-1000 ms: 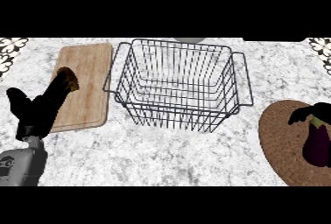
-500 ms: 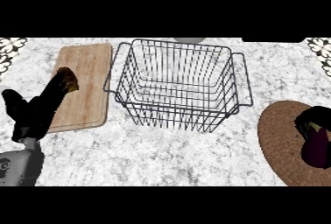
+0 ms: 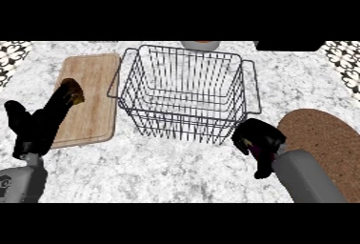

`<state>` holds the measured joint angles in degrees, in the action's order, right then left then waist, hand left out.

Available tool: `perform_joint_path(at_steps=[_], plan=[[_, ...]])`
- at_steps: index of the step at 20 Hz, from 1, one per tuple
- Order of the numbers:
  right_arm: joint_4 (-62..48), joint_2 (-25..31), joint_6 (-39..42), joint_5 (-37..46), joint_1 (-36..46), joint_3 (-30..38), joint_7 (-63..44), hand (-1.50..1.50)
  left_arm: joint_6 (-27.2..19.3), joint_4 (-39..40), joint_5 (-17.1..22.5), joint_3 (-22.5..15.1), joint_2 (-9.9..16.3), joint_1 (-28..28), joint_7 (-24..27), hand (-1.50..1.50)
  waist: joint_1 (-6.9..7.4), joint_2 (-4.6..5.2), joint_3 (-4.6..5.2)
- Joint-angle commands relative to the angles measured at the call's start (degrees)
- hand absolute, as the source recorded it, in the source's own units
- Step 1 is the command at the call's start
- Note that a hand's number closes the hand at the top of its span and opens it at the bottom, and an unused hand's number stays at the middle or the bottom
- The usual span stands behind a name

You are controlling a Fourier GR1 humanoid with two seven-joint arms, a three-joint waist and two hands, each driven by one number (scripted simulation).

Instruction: Pick the eggplant from the placemat and place it in the basket

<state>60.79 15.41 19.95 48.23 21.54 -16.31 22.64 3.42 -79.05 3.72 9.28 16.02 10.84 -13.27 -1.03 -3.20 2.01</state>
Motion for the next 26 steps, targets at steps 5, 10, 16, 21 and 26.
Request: perform_joint_path(at_steps=[5,10,16,21,26], plan=[[10.3,-14.9,-7.6,-8.3,-6.1,-4.8,-9.5,1.5,0.1,0.4,0.1,0.2,0.1,0.1,0.1,0.0,-0.2,0.82,-2.31],[21.8,-15.2,-18.4,-13.0,-9.5,-11.2,-15.0,1.5,0.1,0.4,0.3,0.1,-0.3,-0.8,-0.3,0.0,-0.07,-0.06,-2.19],[33.1,-15.4,-30.0,-12.2,-10.3,-21.4,-29.6,1.5,0.0,0.8,-0.2,0.2,0.2,-0.2,-0.2,0.0,-0.78,0.12,-1.7],[41.1,-15.4,-37.6,-6.9,-8.1,-28.9,-44.7,1.5,0.1,0.4,0.0,0.4,0.1,-0.7,0.5,0.0,-0.45,0.18,-1.48],[45.7,-15.4,-43.0,-0.2,-2.8,-33.6,-59.8,1.5,-0.2,1.0,-0.4,0.0,-0.3,-0.5,0.7,0.0,-0.2,0.79,-1.4]])
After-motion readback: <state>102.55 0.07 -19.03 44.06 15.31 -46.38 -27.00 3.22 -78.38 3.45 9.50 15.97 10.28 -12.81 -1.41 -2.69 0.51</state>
